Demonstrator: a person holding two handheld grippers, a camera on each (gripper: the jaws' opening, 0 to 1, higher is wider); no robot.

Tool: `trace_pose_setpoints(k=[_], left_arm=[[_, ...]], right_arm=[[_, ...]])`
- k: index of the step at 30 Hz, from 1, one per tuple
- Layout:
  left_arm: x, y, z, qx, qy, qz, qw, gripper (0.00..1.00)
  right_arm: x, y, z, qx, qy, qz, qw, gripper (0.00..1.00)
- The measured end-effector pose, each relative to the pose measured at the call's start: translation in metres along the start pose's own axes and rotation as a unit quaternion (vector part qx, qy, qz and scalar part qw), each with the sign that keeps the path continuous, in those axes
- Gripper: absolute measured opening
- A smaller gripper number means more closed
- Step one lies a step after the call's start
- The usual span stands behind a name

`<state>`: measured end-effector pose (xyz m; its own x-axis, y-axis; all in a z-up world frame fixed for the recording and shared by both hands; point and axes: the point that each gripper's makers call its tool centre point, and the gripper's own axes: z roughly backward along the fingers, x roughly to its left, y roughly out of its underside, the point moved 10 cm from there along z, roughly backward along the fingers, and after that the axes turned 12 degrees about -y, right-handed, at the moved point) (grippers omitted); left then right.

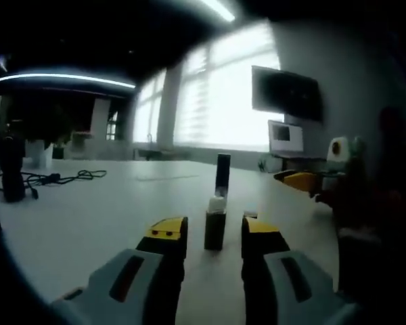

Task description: Pick up cosmetic bottle twist off cap place on table pick up cap screw tight cap place on table

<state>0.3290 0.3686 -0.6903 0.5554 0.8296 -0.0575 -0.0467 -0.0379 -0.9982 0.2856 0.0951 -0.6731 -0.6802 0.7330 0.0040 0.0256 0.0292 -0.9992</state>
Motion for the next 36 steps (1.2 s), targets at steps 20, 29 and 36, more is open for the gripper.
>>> trace_pose_setpoints(k=[20, 29, 36], left_arm=[[-0.003, -0.002, -0.017, 0.006, 0.002, -0.016, 0.9998, 0.19], [-0.011, 0.005, -0.024, 0.044, 0.026, -0.05, 0.9974, 0.16], [-0.009, 0.006, -0.028, 0.045, 0.019, -0.043, 0.9979, 0.17]], right_arm=[[-0.005, 0.006, -0.005, 0.017, 0.009, -0.009, 0.9998, 0.21], [-0.001, 0.008, -0.009, 0.024, 0.001, -0.009, 0.9997, 0.22], [-0.002, 0.009, -0.01, 0.031, 0.002, -0.004, 0.9995, 0.22]])
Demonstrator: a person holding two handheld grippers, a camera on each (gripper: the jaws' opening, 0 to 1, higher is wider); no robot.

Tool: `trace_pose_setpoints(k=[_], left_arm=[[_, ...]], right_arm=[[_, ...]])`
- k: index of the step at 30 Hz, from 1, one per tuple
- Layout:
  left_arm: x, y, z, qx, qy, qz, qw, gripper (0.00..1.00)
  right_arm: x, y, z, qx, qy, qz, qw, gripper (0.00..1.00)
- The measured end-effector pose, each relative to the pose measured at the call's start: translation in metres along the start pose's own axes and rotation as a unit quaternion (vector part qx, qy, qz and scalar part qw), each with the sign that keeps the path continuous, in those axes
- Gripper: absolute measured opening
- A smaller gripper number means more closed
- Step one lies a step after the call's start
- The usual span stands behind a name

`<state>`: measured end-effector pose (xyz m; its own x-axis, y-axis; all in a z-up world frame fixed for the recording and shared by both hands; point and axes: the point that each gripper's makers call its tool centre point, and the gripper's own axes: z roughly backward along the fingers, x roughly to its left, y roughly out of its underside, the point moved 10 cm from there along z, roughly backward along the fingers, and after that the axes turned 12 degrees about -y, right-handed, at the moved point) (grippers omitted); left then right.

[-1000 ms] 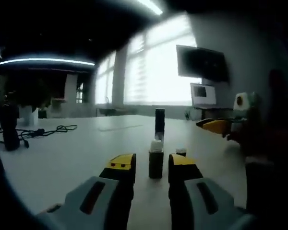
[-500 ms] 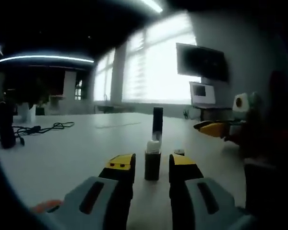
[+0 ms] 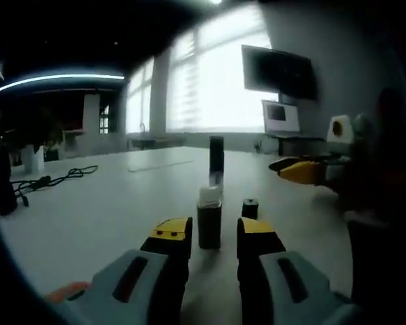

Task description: Pick up cosmetic bottle twist off cap place on table pick up cap screw tight cap place on table

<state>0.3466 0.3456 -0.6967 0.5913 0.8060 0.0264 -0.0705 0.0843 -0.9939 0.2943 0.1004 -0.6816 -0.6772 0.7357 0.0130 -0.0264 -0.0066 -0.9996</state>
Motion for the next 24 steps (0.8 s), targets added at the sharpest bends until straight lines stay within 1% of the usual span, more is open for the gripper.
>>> trace_pose_setpoints(k=[3, 6, 12, 15, 20, 24], left_arm=[[-0.001, 0.002, -0.003, 0.007, 0.0, 0.001, 1.0, 0.17], [-0.003, 0.003, -0.005, 0.006, 0.003, 0.002, 1.0, 0.17], [-0.007, 0.004, -0.008, 0.013, 0.005, 0.0, 0.9999, 0.18], [-0.007, 0.006, -0.011, 0.02, 0.002, -0.003, 0.9998, 0.18], [-0.006, 0.006, -0.016, 0.023, -0.007, -0.004, 0.9997, 0.18], [-0.007, 0.005, -0.021, 0.025, -0.004, -0.001, 0.9997, 0.18]], right_arm=[[-0.001, 0.001, 0.0, 0.002, 0.001, 0.0, 1.0, 0.22], [-0.002, 0.001, 0.0, 0.001, 0.002, -0.001, 1.0, 0.22], [-0.002, 0.003, 0.0, 0.004, 0.004, 0.0, 1.0, 0.22], [-0.003, 0.004, 0.0, 0.004, 0.004, -0.002, 1.0, 0.22], [-0.004, 0.006, 0.0, 0.006, 0.005, -0.003, 1.0, 0.22], [-0.003, 0.007, 0.0, 0.007, 0.006, -0.002, 1.0, 0.21]])
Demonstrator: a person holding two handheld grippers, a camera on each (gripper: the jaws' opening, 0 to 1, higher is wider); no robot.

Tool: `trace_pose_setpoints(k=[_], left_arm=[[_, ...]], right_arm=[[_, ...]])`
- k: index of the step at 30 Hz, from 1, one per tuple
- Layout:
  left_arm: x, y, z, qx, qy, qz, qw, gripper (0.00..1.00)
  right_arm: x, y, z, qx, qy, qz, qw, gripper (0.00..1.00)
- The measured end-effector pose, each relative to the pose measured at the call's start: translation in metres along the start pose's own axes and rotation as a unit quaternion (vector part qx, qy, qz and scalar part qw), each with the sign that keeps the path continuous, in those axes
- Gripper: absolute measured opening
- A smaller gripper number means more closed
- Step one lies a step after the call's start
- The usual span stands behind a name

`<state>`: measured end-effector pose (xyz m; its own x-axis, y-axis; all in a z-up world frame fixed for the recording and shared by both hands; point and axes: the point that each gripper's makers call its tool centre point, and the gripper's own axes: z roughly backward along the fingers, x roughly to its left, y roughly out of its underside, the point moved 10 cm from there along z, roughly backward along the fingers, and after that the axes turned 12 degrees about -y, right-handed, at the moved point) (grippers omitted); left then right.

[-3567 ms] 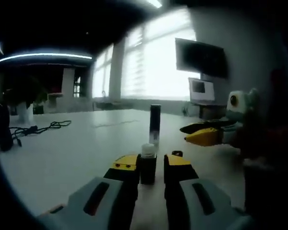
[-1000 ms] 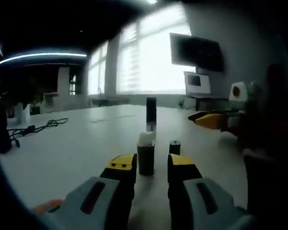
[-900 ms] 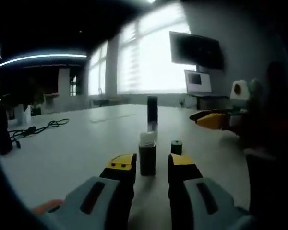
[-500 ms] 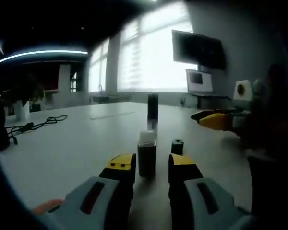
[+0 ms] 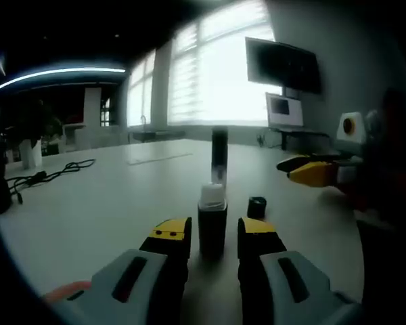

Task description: Pick up cosmetic bottle twist off cap place on table pick up cap screw tight cap place on table

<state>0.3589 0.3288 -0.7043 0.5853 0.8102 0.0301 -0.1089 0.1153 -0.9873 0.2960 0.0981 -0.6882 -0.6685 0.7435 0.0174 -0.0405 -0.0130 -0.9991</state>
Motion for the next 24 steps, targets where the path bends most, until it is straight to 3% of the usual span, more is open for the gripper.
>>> trace_pose_setpoints(k=[20, 24], left_arm=[[-0.0009, -0.0014, -0.0053, -0.014, -0.02, -0.003, 0.9997, 0.17], [-0.0021, -0.0001, -0.0061, -0.012, -0.022, -0.007, 0.9997, 0.13]], right_arm=[[0.0007, 0.0047, -0.0014, 0.003, 0.009, -0.009, 0.9999, 0.2], [0.0022, 0.0054, -0.003, 0.003, 0.01, -0.01, 0.9999, 0.2]])
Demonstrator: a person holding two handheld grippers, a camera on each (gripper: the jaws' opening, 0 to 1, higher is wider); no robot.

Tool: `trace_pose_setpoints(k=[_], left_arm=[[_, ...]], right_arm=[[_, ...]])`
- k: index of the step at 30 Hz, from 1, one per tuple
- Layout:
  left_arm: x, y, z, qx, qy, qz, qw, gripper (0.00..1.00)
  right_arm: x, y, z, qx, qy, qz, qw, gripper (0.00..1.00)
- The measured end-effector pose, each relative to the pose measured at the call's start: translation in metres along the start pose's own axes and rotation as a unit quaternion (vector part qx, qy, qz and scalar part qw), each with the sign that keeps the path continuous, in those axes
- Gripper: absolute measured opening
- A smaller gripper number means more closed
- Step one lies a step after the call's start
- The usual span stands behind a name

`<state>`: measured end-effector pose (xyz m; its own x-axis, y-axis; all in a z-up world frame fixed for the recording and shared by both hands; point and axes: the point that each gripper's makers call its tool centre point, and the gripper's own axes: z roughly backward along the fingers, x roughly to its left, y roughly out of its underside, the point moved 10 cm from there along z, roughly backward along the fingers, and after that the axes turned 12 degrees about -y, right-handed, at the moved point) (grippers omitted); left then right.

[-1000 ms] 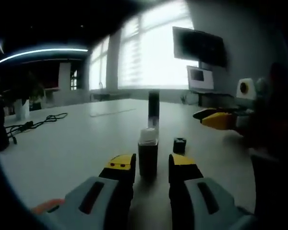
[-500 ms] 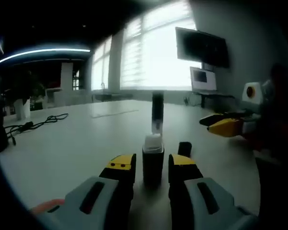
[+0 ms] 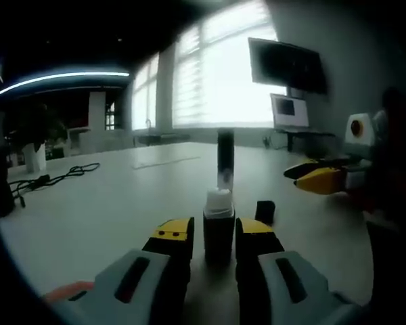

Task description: Pick up cosmetic bottle twist off cap place on table pick up cap screw tight cap place on table

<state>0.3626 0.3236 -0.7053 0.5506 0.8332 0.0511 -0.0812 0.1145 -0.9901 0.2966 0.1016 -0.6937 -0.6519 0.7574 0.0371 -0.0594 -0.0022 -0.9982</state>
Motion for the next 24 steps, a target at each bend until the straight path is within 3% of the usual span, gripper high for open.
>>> trace_pose_setpoints(k=[24], left_arm=[[-0.002, 0.002, 0.001, 0.0, -0.003, 0.003, 1.0, 0.09]], right_arm=[[-0.006, 0.008, -0.014, 0.031, 0.002, -0.005, 0.9995, 0.2]])
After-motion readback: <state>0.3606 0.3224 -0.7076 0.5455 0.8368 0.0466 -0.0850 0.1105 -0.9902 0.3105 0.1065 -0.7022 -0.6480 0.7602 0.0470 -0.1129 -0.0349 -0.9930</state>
